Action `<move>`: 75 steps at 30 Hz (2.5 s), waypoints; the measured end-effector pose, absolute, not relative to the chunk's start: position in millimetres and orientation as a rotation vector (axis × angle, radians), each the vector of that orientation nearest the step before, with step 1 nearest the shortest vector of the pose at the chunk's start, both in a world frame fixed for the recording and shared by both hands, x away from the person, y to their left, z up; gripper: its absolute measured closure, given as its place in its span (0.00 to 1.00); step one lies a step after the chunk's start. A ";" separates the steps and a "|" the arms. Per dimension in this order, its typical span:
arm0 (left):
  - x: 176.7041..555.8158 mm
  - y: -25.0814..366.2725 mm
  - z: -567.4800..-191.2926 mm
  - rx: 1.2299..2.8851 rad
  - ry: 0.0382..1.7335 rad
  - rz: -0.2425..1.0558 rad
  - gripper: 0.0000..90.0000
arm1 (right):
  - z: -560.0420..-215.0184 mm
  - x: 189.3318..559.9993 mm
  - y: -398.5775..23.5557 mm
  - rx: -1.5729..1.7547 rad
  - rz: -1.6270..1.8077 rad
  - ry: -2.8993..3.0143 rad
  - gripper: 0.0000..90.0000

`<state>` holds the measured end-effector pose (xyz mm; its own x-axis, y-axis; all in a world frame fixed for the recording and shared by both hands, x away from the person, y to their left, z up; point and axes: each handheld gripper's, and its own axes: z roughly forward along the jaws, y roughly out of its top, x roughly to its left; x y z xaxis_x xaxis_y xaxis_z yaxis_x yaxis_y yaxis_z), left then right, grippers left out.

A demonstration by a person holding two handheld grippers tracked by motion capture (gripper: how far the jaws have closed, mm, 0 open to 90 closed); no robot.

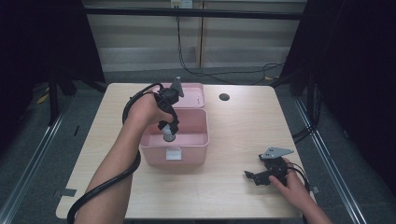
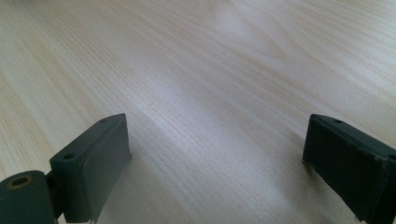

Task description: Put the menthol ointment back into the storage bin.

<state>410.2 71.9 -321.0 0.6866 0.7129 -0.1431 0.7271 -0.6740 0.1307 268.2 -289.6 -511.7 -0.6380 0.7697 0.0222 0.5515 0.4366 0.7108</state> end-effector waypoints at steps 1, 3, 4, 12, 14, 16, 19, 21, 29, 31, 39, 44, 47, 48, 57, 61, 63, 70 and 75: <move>413.1 72.4 -324.1 2.720 1.171 -0.117 0.56 | -511.7 268.2 -289.6 1.136 1.012 2.388 0.08; 414.2 72.3 -325.4 2.716 1.177 -0.113 0.56 | -511.7 268.2 -289.6 1.136 1.012 2.388 0.08; 415.0 72.3 -327.4 2.700 1.189 -0.127 0.56 | -511.7 268.2 -289.6 1.136 1.012 2.388 0.08; 424.3 72.8 -338.4 2.671 1.213 -0.124 0.56 | -511.7 268.2 -289.6 1.136 1.012 2.388 0.08; 426.0 72.4 -341.2 2.660 1.224 -0.121 0.56 | -511.7 268.2 -289.6 1.136 1.011 2.388 0.08; 427.6 71.9 -344.0 2.649 1.250 -0.117 0.56 | -511.8 268.2 -289.5 1.136 1.013 2.386 0.08; 429.9 71.7 -347.2 2.647 1.261 -0.106 0.56 | -511.8 268.2 -289.5 1.136 1.013 2.386 0.08; 431.8 71.6 -350.6 2.647 1.268 -0.112 0.56 | -511.8 268.2 -289.5 1.136 1.013 2.386 0.08; 437.4 72.0 -365.6 2.624 1.314 -0.116 0.56 | -511.8 268.2 -289.5 1.136 1.013 2.385 0.08; 438.6 71.7 -368.0 2.631 1.315 -0.100 0.56 | -511.8 268.2 -289.5 1.136 1.013 2.386 0.08; 441.3 69.0 -376.4 2.623 1.347 -0.086 0.56 | -511.8 268.2 -289.5 1.136 1.013 2.386 0.08; 443.6 67.9 -380.8 2.622 1.355 -0.078 0.56 | -511.8 268.2 -289.5 1.136 1.013 2.386 0.08; 445.6 68.1 -382.9 2.613 1.362 -0.067 0.56 | -511.8 268.2 -289.5 1.136 1.013 2.385 0.08; 447.1 68.7 -384.2 2.616 1.363 -0.057 0.56 | -511.8 268.2 -289.5 1.136 1.013 2.386 0.08; 452.2 71.7 -394.7 2.579 1.442 -0.036 0.56 | -511.8 268.2 -289.5 1.136 1.013 2.386 0.08; 454.2 73.6 -399.2 2.556 1.490 -0.034 0.56 | -511.8 268.2 -289.5 1.136 1.013 2.386 0.08; 454.9 74.5 -400.5 2.548 1.504 -0.039 0.56 | -511.8 268.2 -289.5 1.136 1.013 2.386 0.08; 458.9 81.5 -408.6 2.485 1.602 -0.032 0.56 | -511.8 268.2 -289.5 1.136 1.013 2.386 0.08; 460.0 82.5 -411.7 2.451 1.638 -0.026 0.56 | -511.8 268.2 -289.5 1.136 1.013 2.386 0.08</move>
<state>460.0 82.5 -411.7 0.3882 0.9135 -0.1218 0.9170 -0.3696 0.1503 268.2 -289.5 -511.8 -0.6372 0.7704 0.0220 0.5508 0.4352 0.7122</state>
